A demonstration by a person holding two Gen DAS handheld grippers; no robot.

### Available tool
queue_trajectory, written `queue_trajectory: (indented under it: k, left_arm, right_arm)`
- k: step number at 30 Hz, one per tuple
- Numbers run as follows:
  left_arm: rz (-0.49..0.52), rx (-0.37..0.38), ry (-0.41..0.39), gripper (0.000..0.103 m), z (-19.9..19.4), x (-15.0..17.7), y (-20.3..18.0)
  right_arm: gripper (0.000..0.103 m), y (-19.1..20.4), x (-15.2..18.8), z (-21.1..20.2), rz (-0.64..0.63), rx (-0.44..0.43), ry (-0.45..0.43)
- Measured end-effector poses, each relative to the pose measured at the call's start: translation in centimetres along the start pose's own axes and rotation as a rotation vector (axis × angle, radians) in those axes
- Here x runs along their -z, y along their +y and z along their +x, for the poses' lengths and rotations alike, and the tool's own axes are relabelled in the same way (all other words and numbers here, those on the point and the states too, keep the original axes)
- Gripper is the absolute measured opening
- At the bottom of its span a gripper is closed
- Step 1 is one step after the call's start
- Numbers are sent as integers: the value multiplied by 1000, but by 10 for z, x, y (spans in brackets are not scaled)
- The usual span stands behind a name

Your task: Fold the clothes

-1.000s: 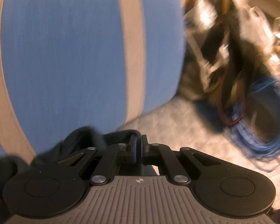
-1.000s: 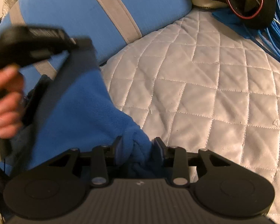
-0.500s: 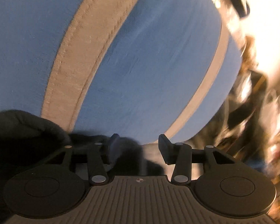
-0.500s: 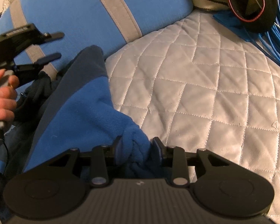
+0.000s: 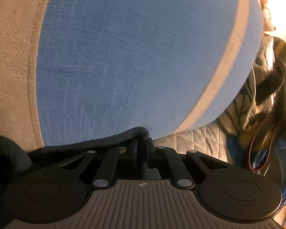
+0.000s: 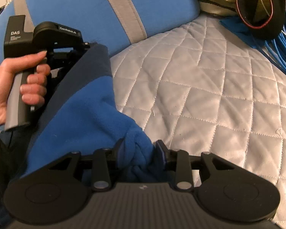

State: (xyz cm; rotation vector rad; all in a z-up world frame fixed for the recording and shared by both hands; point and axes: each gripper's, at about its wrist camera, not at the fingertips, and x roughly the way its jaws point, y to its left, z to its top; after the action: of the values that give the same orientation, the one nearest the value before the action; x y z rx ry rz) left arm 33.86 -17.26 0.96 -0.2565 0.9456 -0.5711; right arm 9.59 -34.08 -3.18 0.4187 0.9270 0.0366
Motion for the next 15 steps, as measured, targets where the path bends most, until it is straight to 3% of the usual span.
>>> queue_trajectory:
  k: [4,11,13,15]
  left_arm:
    - [-168,57,11,8,2,-3,22]
    - [-300,101,16,11,3,2,35]
    - [-231,76,37,24,-1,0,24]
    - [-171,81,33,59,-11,0,12]
  right_arm:
    - [47,4,4,-2,-29,26,-13]
    - [53,10,11,-8,-93,75,-43]
    - [57,12,13,-10,-111,90,-52]
    - [57,13,14,-10,-118,99,-56]
